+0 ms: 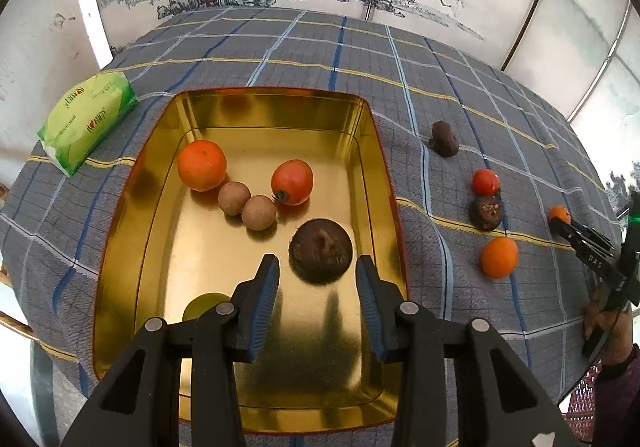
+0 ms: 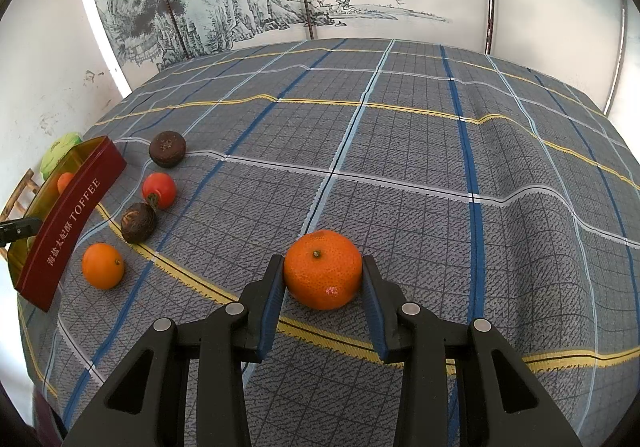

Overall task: Organize fruits
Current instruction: 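Lower dark brown fruit into gold tin and open left tool, then carry held mandarin over gold tin with right tool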

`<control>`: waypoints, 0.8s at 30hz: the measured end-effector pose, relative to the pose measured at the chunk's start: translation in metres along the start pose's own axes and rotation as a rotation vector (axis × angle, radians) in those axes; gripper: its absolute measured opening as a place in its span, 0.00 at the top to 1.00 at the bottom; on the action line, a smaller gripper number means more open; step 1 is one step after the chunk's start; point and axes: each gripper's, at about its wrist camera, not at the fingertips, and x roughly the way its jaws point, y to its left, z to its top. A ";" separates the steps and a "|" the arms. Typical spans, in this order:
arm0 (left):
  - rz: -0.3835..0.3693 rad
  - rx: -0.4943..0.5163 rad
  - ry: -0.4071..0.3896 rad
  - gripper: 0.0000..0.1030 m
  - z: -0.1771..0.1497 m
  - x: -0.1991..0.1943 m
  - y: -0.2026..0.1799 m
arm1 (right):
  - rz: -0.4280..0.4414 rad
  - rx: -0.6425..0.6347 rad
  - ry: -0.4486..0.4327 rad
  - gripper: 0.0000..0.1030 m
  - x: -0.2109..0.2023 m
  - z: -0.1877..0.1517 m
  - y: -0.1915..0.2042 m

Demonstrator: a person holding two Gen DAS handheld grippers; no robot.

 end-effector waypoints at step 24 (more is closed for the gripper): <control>0.170 -0.036 -0.151 0.28 -0.030 -0.066 0.022 | -0.004 -0.036 -0.053 0.63 -0.034 0.000 0.017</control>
